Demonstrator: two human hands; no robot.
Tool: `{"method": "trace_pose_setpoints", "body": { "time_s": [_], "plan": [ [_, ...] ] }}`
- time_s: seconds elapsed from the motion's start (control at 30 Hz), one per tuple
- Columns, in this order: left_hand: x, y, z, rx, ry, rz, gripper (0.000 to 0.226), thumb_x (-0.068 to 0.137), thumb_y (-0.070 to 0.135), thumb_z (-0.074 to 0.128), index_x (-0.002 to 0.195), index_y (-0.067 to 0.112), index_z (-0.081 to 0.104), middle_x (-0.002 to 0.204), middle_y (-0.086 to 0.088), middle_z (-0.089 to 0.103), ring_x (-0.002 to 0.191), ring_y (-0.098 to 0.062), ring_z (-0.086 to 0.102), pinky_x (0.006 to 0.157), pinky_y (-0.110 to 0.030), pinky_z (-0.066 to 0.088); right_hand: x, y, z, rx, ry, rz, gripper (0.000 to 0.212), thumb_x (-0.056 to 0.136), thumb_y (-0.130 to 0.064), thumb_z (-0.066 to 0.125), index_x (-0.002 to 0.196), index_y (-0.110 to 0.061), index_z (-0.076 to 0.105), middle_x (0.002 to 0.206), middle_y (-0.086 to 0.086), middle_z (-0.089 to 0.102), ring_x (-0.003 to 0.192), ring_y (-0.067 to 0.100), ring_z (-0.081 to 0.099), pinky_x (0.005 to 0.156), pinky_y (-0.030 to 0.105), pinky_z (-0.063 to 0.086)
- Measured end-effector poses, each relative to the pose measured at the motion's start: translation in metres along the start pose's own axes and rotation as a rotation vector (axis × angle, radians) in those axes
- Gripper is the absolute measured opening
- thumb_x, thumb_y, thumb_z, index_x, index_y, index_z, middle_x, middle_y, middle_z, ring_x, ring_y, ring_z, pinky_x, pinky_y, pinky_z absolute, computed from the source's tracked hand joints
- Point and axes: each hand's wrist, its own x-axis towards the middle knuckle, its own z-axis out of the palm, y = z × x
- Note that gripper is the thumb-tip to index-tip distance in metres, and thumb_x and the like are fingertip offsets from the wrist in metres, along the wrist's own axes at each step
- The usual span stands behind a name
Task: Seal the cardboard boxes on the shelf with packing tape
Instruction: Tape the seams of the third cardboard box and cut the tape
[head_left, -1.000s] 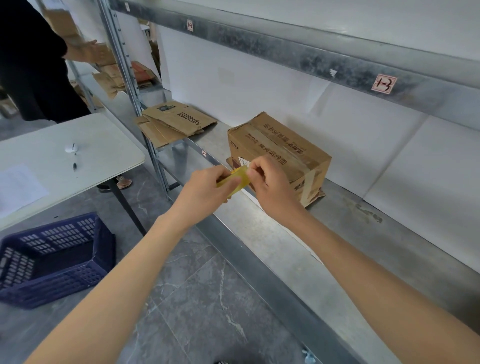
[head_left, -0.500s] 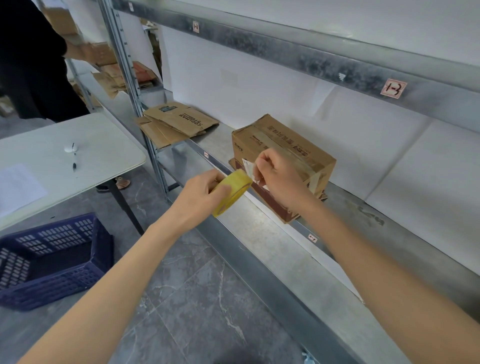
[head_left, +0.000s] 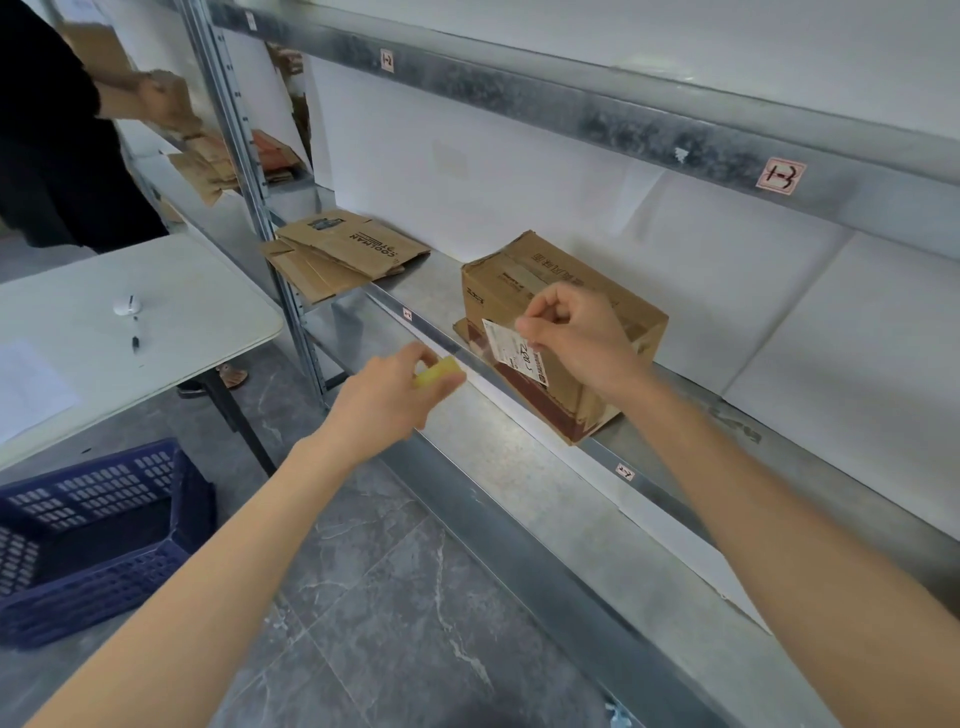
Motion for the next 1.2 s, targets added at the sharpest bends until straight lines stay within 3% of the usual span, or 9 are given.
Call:
{"method": "trace_pose_setpoints", "body": {
  "time_s": [0.17, 0.23, 0.33, 0.43, 0.57, 0.67, 0.83, 0.97, 1.2],
  "plan": [
    [-0.014, -0.002, 0.007, -0.306, -0.075, 0.140, 0.017, 0.087, 0.040, 0.048, 0.103, 0.044, 0.050, 0.066, 0.007, 0.068, 0.058, -0.009, 0.064, 0.059, -0.022, 0.050, 0.002, 0.011, -0.024, -0.006, -0.020, 0.008, 0.024, 0.086, -0.017, 0.066, 0.095, -0.034, 0.050, 0.069, -0.009, 0.066, 0.066, -0.001, 0.062, 0.079, 0.026, 0.047],
    [-0.011, -0.001, 0.005, -0.160, -0.034, 0.084, 0.007, 0.091, 0.041, 0.051, 0.098, 0.042, 0.052, 0.063, 0.005, 0.067, 0.055, -0.008, 0.064, 0.059, -0.026, 0.050, 0.004, 0.014, -0.030, -0.020, -0.037, -0.007, 0.025, 0.087, -0.019, 0.065, 0.095, -0.037, 0.049, 0.069, -0.012, 0.066, 0.069, -0.002, 0.062, 0.078, 0.025, 0.045],
    [-0.010, 0.003, 0.009, 0.069, 0.031, -0.055, 0.019, 0.089, 0.054, 0.049, 0.097, 0.037, 0.054, 0.066, 0.004, 0.064, 0.050, -0.010, 0.062, 0.055, -0.025, 0.046, 0.007, 0.019, -0.042, -0.005, -0.028, -0.028, 0.024, 0.087, -0.018, 0.064, 0.093, -0.035, 0.050, 0.069, -0.013, 0.065, 0.069, -0.002, 0.062, 0.078, 0.026, 0.045],
    [-0.012, 0.020, 0.018, -0.203, 0.030, 0.021, 0.014, 0.090, 0.046, 0.049, 0.092, 0.041, 0.063, 0.058, -0.001, 0.063, 0.049, -0.009, 0.057, 0.054, -0.023, 0.046, 0.011, 0.029, -0.063, 0.004, -0.010, -0.001, 0.020, 0.088, -0.015, 0.063, 0.092, -0.032, 0.052, 0.076, -0.009, 0.065, 0.072, 0.005, 0.062, 0.078, 0.029, 0.048],
    [-0.005, 0.039, 0.026, -0.457, -0.139, 0.058, 0.023, 0.082, 0.041, 0.050, 0.096, 0.052, 0.064, 0.080, -0.003, 0.071, 0.072, -0.007, 0.066, 0.067, -0.017, 0.050, 0.020, 0.038, -0.099, 0.103, 0.015, 0.005, 0.020, 0.088, -0.006, 0.061, 0.092, -0.022, 0.051, 0.077, 0.000, 0.062, 0.062, 0.005, 0.059, 0.062, 0.021, 0.051],
    [0.003, 0.043, 0.044, -0.326, -0.116, 0.031, 0.012, 0.089, 0.040, 0.057, 0.090, 0.050, 0.065, 0.076, -0.001, 0.072, 0.069, -0.004, 0.064, 0.065, -0.016, 0.049, 0.025, 0.047, -0.121, 0.118, -0.033, -0.023, 0.023, 0.088, -0.003, 0.060, 0.089, -0.022, 0.047, 0.071, -0.002, 0.060, 0.061, 0.006, 0.059, 0.060, 0.020, 0.051],
    [0.014, 0.062, 0.074, -0.181, 0.085, -0.031, 0.008, 0.081, 0.053, 0.055, 0.083, 0.046, 0.059, 0.053, 0.006, 0.064, 0.044, -0.004, 0.056, 0.043, -0.014, 0.043, 0.028, 0.079, -0.141, 0.104, -0.011, -0.044, 0.025, 0.087, 0.002, 0.058, 0.085, -0.020, 0.045, 0.071, 0.004, 0.055, 0.058, 0.009, 0.055, 0.060, 0.021, 0.050],
    [0.018, 0.074, 0.086, 0.145, 0.176, -0.115, 0.017, 0.082, 0.061, 0.053, 0.081, 0.044, 0.056, 0.059, 0.017, 0.055, 0.054, -0.003, 0.056, 0.051, -0.021, 0.038, 0.036, 0.094, -0.162, 0.131, 0.013, -0.090, 0.027, 0.085, 0.003, 0.058, 0.082, -0.020, 0.043, 0.067, 0.004, 0.054, 0.053, 0.008, 0.053, 0.057, 0.019, 0.049],
    [0.013, 0.093, 0.102, -0.074, 0.249, -0.048, 0.017, 0.091, 0.025, 0.051, 0.094, 0.034, 0.066, 0.066, 0.007, 0.062, 0.060, -0.011, 0.057, 0.056, -0.024, 0.044, 0.053, 0.118, -0.179, 0.148, 0.027, -0.102, 0.026, 0.085, 0.002, 0.056, 0.083, -0.021, 0.044, 0.069, 0.000, 0.052, 0.051, 0.009, 0.051, 0.055, 0.019, 0.048]
  ]
}}
